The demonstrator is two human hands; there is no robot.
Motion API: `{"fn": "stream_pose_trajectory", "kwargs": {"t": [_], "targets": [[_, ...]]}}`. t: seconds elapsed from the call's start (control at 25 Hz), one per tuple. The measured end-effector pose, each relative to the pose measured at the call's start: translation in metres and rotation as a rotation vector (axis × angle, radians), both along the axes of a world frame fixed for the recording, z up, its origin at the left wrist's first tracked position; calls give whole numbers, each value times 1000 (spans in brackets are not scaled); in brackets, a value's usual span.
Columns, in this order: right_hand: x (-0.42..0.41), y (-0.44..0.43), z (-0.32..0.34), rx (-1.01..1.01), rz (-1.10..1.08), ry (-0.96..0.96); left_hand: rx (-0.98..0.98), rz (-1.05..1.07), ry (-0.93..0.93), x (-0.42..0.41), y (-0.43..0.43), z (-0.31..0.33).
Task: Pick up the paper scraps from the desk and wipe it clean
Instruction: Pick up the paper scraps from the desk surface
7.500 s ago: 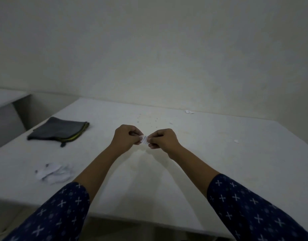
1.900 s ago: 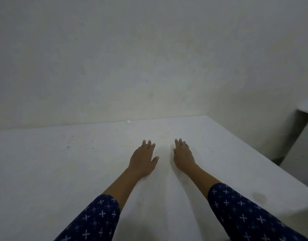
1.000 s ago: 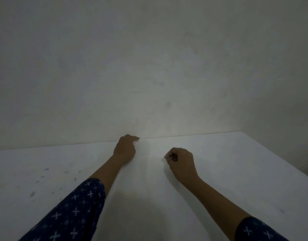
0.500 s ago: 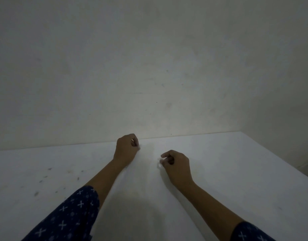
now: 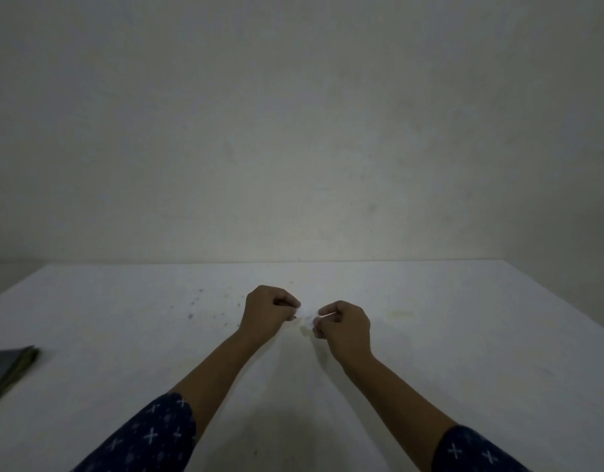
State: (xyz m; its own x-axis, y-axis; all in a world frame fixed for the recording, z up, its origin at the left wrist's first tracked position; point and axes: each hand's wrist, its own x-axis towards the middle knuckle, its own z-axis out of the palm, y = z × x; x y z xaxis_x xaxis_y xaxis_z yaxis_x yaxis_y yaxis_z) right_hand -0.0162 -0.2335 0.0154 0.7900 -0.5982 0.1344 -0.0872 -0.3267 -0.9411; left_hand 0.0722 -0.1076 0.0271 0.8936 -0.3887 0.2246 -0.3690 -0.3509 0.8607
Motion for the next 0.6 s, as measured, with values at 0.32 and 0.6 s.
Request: {"fn": "stream_pose_trajectory", "kwargs": {"t": [0.32, 0.6], "targets": [[-33, 98, 11, 56, 151, -2, 58, 185, -3, -69, 111, 10], [-64, 203, 13, 130, 336, 39, 139, 364, -124, -134, 224, 18]]}}
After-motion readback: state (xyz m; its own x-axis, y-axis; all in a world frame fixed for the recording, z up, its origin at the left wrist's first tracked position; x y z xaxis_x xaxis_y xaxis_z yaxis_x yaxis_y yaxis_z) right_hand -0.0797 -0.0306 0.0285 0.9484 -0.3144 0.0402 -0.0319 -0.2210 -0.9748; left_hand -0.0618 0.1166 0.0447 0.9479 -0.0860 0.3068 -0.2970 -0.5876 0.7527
